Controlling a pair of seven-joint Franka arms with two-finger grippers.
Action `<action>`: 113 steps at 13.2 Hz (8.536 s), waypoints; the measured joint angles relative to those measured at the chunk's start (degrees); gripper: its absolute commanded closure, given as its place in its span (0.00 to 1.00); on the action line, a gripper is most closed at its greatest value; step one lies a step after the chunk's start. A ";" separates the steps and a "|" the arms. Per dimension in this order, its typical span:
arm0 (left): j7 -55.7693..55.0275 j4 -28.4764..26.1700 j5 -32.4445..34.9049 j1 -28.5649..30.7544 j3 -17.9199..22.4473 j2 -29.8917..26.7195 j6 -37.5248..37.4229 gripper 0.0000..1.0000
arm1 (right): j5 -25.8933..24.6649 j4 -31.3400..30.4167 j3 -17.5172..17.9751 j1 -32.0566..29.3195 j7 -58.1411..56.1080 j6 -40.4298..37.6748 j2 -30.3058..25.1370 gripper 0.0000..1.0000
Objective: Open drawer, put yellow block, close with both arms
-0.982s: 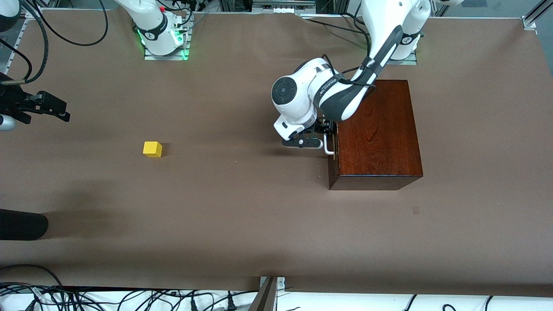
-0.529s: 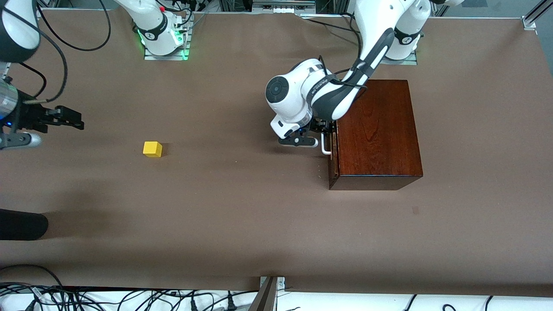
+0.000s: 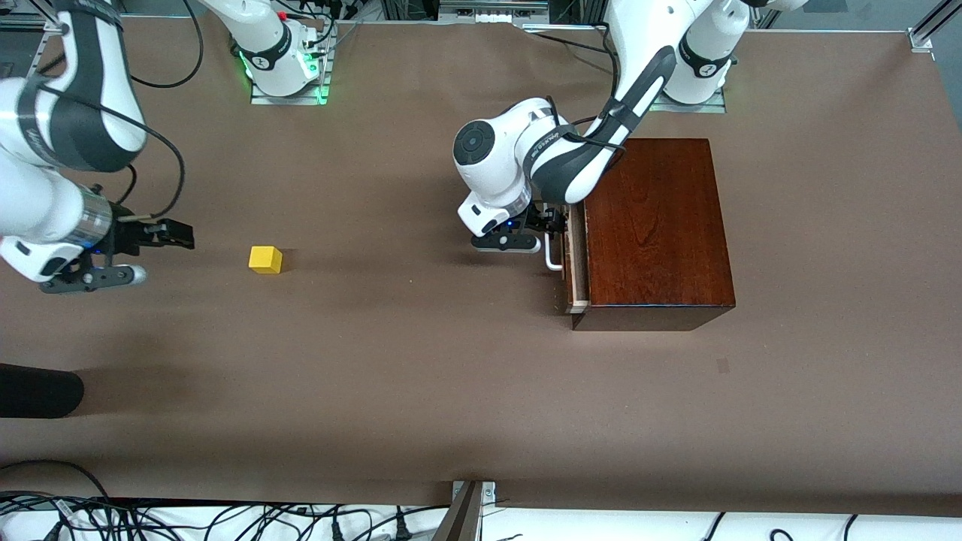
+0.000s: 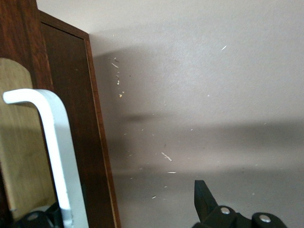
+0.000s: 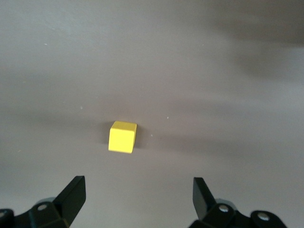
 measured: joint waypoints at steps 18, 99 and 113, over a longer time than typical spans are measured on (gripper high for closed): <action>-5.67 4.21 0.08 -3.97 0.69 1.98 4.77 0.00 | 4.47 -24.31 1.37 3.34 7.43 34.54 4.10 0.00; 52.17 -3.80 -19.08 38.46 -0.81 -35.14 -21.81 0.00 | -14.09 41.53 20.12 42.76 -20.41 6.57 37.20 0.00; 52.32 -2.74 -19.08 38.30 -1.90 -35.28 -22.21 0.00 | -9.38 45.00 17.94 31.18 -18.37 -8.09 20.24 0.00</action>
